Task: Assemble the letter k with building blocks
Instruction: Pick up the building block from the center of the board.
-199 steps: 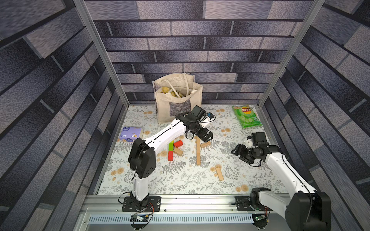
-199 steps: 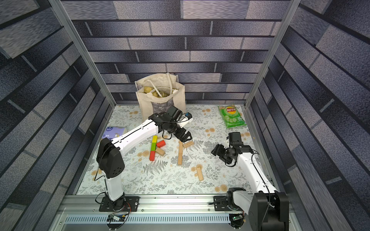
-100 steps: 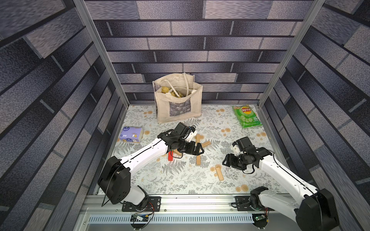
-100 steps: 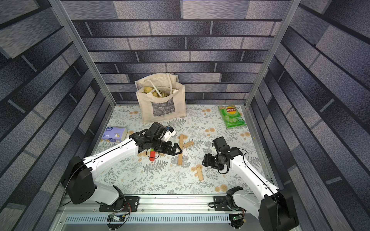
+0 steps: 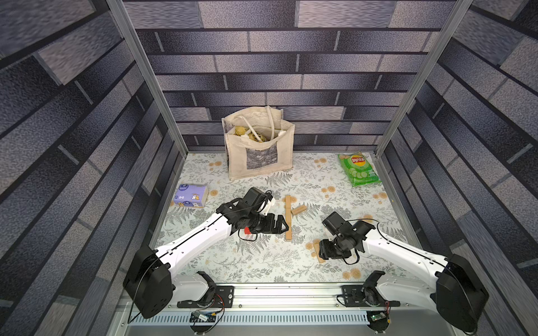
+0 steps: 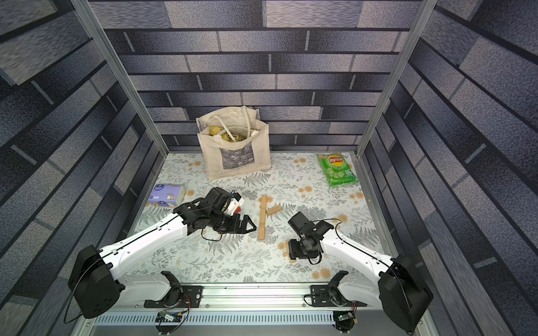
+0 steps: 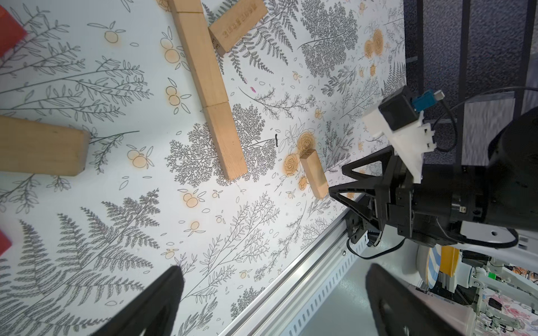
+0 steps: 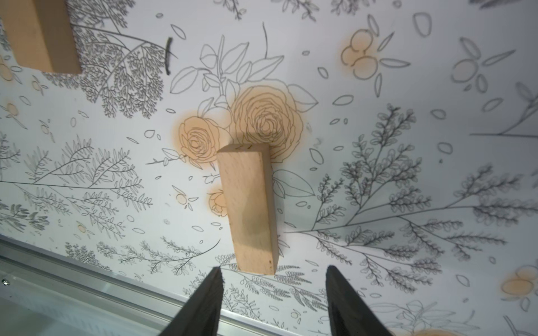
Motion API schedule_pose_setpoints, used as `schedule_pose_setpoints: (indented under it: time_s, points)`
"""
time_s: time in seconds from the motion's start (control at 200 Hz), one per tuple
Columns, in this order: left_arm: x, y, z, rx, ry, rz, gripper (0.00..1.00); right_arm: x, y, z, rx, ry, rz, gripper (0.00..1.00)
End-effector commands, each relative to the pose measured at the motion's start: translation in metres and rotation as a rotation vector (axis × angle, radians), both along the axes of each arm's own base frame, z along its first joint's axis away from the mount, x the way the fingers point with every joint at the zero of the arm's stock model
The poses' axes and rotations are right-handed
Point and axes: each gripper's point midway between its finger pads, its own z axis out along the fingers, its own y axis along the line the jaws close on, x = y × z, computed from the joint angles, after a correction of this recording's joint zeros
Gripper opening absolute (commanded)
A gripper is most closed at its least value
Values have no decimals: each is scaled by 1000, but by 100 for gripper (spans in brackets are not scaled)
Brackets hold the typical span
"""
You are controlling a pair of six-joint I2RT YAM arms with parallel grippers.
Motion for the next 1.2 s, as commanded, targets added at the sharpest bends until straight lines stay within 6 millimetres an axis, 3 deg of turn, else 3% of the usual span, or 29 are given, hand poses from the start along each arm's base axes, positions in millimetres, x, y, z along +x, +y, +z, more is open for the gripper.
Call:
schedule_pose_setpoints:
  time_s: [0.0, 0.446, 0.551, 1.072, 1.197]
  points:
    - [-7, 4, -6, 7, 56, 12, 100, 1, 2, -4, 3, -28, -7, 59]
    - [-5, 1, -17, 4, 75, 16, 100, 3, 11, -14, -23, -31, 21, 58]
    - [-5, -1, -19, 5, 85, 11, 100, 2, 12, -17, -39, -29, 25, 51]
    - [-6, -3, -26, 13, 95, 4, 100, 0, 14, -23, -100, -35, 62, 50]
    - [-5, -4, -27, 14, 96, 1, 100, 1, 16, -23, -101, -40, 66, 44]
